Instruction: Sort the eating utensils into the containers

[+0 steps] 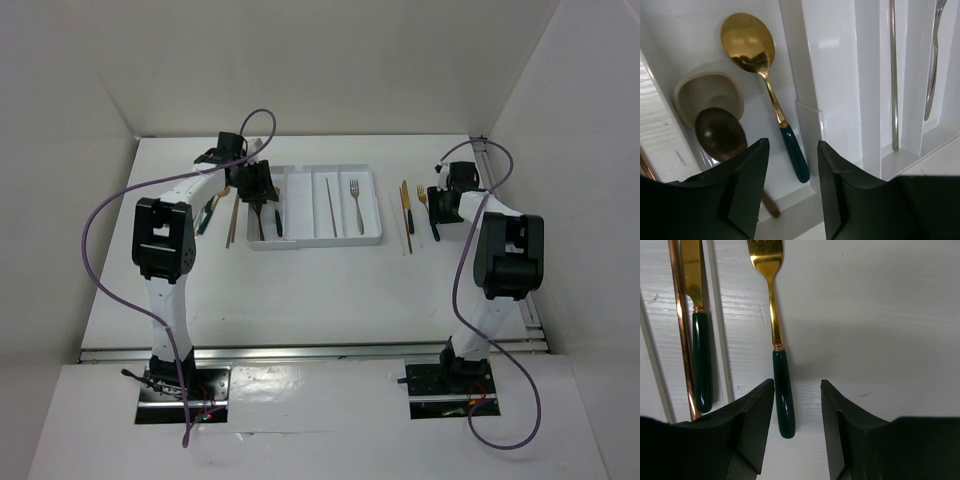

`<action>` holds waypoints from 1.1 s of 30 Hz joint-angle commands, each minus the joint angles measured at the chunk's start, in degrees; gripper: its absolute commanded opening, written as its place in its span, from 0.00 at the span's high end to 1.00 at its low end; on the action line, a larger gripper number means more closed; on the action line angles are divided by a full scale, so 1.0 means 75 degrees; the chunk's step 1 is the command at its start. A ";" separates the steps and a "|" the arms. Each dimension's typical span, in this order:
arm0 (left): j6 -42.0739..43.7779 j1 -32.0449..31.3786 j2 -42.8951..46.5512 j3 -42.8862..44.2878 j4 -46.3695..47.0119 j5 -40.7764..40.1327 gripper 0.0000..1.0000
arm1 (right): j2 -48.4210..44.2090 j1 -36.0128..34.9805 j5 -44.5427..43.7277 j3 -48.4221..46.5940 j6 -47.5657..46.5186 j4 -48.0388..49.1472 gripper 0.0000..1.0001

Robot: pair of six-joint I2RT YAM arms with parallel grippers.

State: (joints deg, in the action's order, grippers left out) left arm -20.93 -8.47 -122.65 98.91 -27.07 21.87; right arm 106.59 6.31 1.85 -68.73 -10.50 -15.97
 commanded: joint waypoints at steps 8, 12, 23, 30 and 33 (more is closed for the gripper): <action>0.0305 0.0028 0.0661 0.0019 -0.0024 -0.0373 0.45 | 0.0869 0.0050 -0.0176 -0.0528 -0.0428 0.0640 0.52; 0.0306 0.0121 0.0825 -0.0075 -0.0024 -0.0373 0.45 | 0.1256 -0.0032 -0.0258 -0.0679 -0.0580 0.0723 0.57; 0.0646 0.0578 0.2277 -0.0742 0.0597 -0.1343 0.30 | 0.0228 0.0038 0.0631 -0.0785 0.0028 0.0582 1.00; 0.1056 0.0578 0.3591 -0.1095 0.0634 -0.2422 0.00 | -0.0980 -0.0313 0.2155 -0.1722 0.1434 -0.0074 1.00; 0.0437 0.0578 0.3814 -0.1165 0.0329 -0.2949 0.00 | -0.1051 -0.0781 0.2531 -0.2144 0.2078 -0.0261 1.00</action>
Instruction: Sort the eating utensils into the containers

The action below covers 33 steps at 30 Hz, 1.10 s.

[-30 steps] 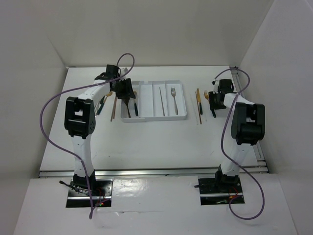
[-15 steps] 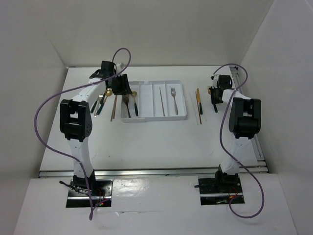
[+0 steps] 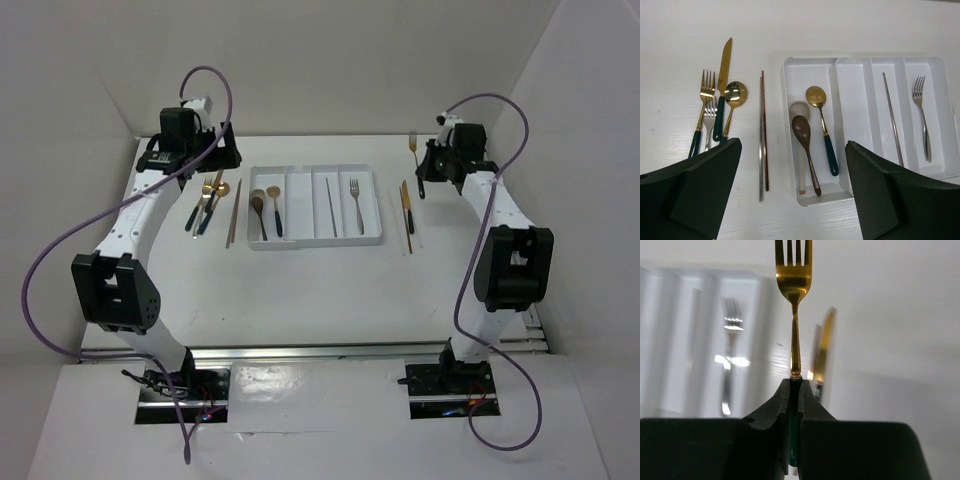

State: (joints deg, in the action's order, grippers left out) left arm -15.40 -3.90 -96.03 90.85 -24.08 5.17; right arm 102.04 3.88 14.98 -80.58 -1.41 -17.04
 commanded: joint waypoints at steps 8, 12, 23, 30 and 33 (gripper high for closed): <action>-0.0094 0.0356 0.1155 -0.0757 -0.0550 -0.0501 0.00 | 0.0550 -0.1618 0.1073 -0.1010 0.2131 -0.0119 1.00; 0.0213 0.0578 0.1470 -0.0944 -0.0704 -0.0573 0.00 | 0.1194 -0.1818 0.1002 -0.1303 0.2379 -0.0037 1.00; 0.0494 0.0743 0.1741 -0.1237 -0.0845 -0.1076 0.00 | 0.2508 -0.2029 0.1119 -0.1983 0.2192 -0.0166 0.79; 0.1231 0.0988 0.0737 -0.1251 -0.1254 -0.1287 0.04 | 0.2415 -0.2099 0.1049 -0.2065 0.1982 -0.0166 0.34; 0.1862 0.1187 -0.0071 -0.0936 -0.1255 -0.1123 0.17 | 0.2112 -0.2099 0.1049 -0.2065 0.1981 -0.0166 0.33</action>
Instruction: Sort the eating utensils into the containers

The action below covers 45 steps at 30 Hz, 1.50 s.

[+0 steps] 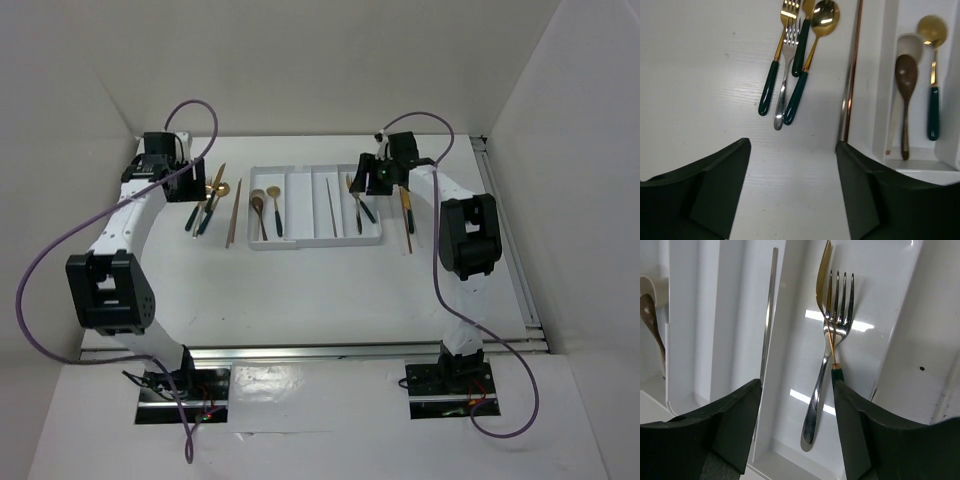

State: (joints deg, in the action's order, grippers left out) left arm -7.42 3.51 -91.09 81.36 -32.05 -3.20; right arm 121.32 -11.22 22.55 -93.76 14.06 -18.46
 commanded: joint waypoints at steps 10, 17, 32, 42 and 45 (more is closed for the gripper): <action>0.2371 0.0294 -0.3123 0.1912 -0.0648 0.1095 0.45 | -0.1644 0.0066 -0.0029 0.0289 -0.0457 0.0024 0.33; 0.2642 0.0224 -0.3781 0.1972 -0.0800 0.1271 0.52 | -0.2254 0.0313 -0.0170 0.0676 -0.0785 -0.0047 0.33; 0.2724 0.0083 -0.4566 0.1820 -0.0800 0.1353 0.62 | -0.2429 0.0757 -0.0380 0.0841 -0.1008 -0.0117 0.33; 0.2608 0.0083 -0.4626 0.1820 -0.0730 0.1387 1.00 | -0.2500 0.1063 -0.0626 0.0993 -0.1230 -0.0117 0.36; 0.2186 0.0083 -0.4239 0.2123 -0.0928 0.1937 1.00 | -0.2582 0.1156 -0.0779 0.1285 -0.1301 -0.0035 0.36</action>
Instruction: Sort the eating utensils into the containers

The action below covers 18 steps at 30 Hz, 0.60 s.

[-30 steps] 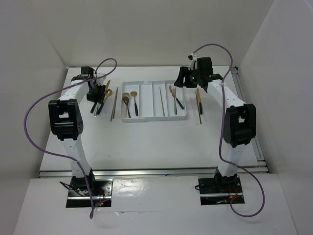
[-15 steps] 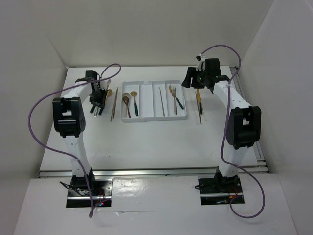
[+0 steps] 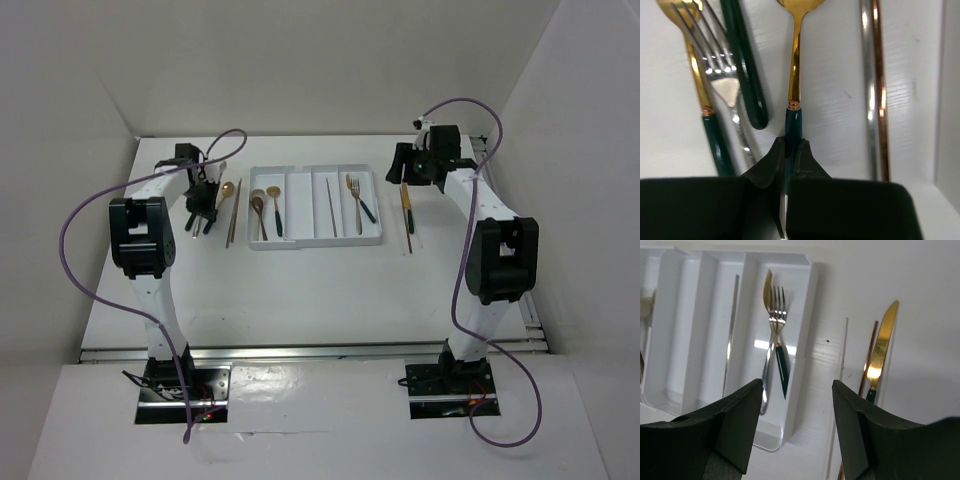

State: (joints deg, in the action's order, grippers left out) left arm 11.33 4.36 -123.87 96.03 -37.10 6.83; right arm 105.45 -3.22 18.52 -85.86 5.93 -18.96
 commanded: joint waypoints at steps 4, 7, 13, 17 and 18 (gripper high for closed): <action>-0.1483 -0.0031 0.0929 0.0742 -0.0269 0.1990 1.00 | -0.0723 0.0253 -0.0607 0.0713 -0.0369 0.0266 0.34; -0.2374 -0.0100 0.1480 0.0906 -0.0058 0.2825 1.00 | -0.0794 0.0394 -0.0817 0.0960 -0.0754 0.0266 0.34; -0.3993 -0.0171 0.1868 0.0709 0.0716 0.4749 1.00 | -0.1029 0.0477 -0.1145 0.1498 -0.1096 0.0418 0.36; -0.4288 -0.0557 0.1786 0.0416 0.0880 0.4984 1.00 | -0.1029 0.0477 -0.1345 0.1839 -0.1528 0.0489 0.36; -0.4358 -0.0628 0.1716 0.0334 0.0881 0.4984 1.00 | -0.1029 0.0477 -0.1461 0.1839 -0.1529 0.0489 0.36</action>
State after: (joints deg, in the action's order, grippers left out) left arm -16.91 1.52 -110.34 100.27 -31.83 39.00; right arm 101.03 0.36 10.28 -73.06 -2.52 -17.74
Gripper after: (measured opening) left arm 0.081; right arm 0.643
